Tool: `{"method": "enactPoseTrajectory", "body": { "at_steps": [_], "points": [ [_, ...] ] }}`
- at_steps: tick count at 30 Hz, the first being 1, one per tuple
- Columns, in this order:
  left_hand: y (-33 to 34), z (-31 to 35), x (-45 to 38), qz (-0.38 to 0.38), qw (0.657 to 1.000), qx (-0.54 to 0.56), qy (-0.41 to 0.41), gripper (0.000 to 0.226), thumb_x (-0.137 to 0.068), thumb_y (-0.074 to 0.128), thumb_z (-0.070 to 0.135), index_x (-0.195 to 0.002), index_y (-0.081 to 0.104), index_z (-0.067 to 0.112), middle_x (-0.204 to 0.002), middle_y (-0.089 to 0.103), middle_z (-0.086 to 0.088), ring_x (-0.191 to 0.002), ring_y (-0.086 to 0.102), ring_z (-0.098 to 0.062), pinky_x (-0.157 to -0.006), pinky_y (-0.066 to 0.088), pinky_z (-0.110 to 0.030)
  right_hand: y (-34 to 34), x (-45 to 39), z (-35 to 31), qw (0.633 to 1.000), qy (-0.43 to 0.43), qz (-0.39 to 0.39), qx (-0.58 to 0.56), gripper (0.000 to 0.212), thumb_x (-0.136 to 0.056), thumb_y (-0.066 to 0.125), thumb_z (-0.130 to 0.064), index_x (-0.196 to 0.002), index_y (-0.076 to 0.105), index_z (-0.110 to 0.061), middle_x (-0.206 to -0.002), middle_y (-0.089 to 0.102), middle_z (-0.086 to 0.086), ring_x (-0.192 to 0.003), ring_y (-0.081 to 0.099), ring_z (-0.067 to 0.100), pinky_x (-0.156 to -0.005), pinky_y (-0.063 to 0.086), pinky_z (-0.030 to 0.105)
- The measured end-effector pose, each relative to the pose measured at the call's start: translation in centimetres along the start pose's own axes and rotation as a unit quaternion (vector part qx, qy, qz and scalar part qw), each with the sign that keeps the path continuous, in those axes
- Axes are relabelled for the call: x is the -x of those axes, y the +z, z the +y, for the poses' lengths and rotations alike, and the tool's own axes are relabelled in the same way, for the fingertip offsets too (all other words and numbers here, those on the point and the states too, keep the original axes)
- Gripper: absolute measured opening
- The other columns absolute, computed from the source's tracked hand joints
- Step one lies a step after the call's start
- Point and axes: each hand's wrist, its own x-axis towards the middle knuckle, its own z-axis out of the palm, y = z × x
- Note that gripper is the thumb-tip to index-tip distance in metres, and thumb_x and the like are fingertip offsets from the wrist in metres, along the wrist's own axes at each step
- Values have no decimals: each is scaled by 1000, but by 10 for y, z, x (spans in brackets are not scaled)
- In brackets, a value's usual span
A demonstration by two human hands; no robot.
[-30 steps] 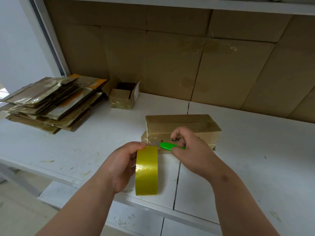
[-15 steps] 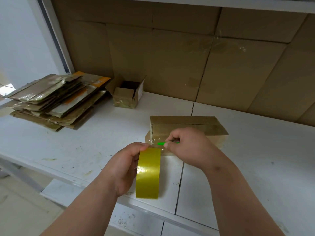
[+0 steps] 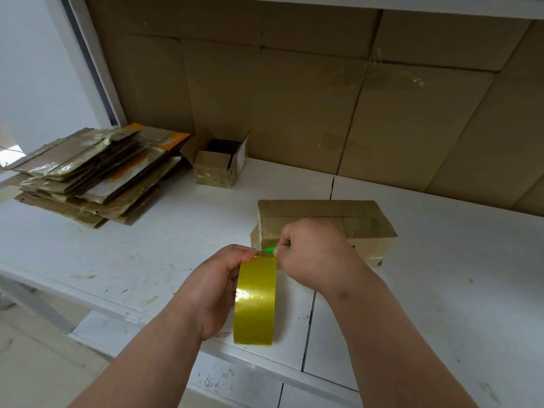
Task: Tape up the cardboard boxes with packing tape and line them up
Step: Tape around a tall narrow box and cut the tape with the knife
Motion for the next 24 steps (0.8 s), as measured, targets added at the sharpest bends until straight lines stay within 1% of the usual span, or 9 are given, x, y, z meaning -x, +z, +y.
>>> {"method": "enactPoseTrajectory", "body": {
  "at_steps": [4, 7, 11, 14, 16, 18, 21, 23, 24],
  "points": [
    [0, 1, 1, 0, 1000, -6, -1, 15, -91, 59, 25, -97, 67, 14, -85, 67, -9, -87, 58, -30, -79, 44, -42, 3, 1, 2, 1000, 7, 7, 4, 18, -96, 56, -24, -94, 70, -13, -84, 66, 6, -59, 47, 13, -50, 37, 25],
    [0, 3, 1, 1, 1000, -5, -3, 13, -90, 58, 23, -96, 67, 14, -85, 66, -10, -84, 58, -29, -77, 45, -40, 3, 3, 5, 1000, 19, 9, 5, 17, -95, 56, -24, -93, 70, -14, -85, 66, 5, -61, 50, 13, -51, 40, 25],
    [0, 6, 4, -2, 1000, 13, -17, 10, -88, 59, 21, -90, 66, 15, -85, 63, -11, -76, 58, -28, -71, 47, -37, -1, 5, 16, 999, 43, 12, 29, 14, -93, 55, -20, -92, 69, -15, -87, 66, 3, -72, 61, 16, -59, 47, 26],
    [0, 7, 4, -8, 1000, 11, -25, 11, -86, 60, 24, -89, 67, 16, -86, 63, -12, -74, 60, -28, -71, 48, -37, 2, 10, 27, 997, 63, 30, 36, 17, -94, 53, -24, -92, 69, -18, -90, 68, 1, -73, 61, 14, -61, 48, 25],
    [-1, 7, 4, -10, 1000, 7, -27, 11, -86, 60, 24, -88, 68, 17, -88, 63, -12, -75, 60, -29, -73, 48, -38, 6, 14, 34, 996, 77, 34, 34, 17, -94, 54, -27, -93, 69, -20, -95, 67, -1, -78, 61, 14, -67, 52, 26],
    [-1, 8, 3, -11, 999, 1, -32, 12, -79, 64, 25, -85, 70, 18, -89, 64, -13, -78, 60, -30, -75, 49, -40, 12, 21, 40, 994, 101, 24, 28, 14, -93, 56, -29, -96, 69, -24, -97, 65, -4, -82, 61, 14, -72, 53, 29],
    [-2, 9, 4, -14, 999, -10, -41, 22, -66, 68, 29, -85, 73, 18, -93, 65, -14, -82, 61, -32, -78, 49, -42, 25, 28, 46, 990, 130, -15, 61, 17, -91, 57, -25, -103, 68, -28, -101, 64, -5, -89, 61, 16, -80, 47, 32],
    [-1, 9, 4, -17, 999, -11, -45, 29, -65, 67, 30, -90, 72, 16, -95, 65, -15, -86, 60, -33, -80, 49, -43, 34, 31, 48, 985, 135, -46, 94, 25, -91, 56, -25, -113, 66, -30, -110, 61, -4, -100, 59, 18, -86, 40, 34],
    [-1, 9, 4, -19, 999, -12, -47, 32, -65, 67, 30, -93, 72, 15, -96, 65, -15, -87, 60, -33, -81, 48, -43, 38, 31, 49, 984, 134, -52, 105, 30, -91, 56, -26, -119, 64, -31, -116, 59, -3, -106, 55, 19, -90, 39, 36]
  ]
}}
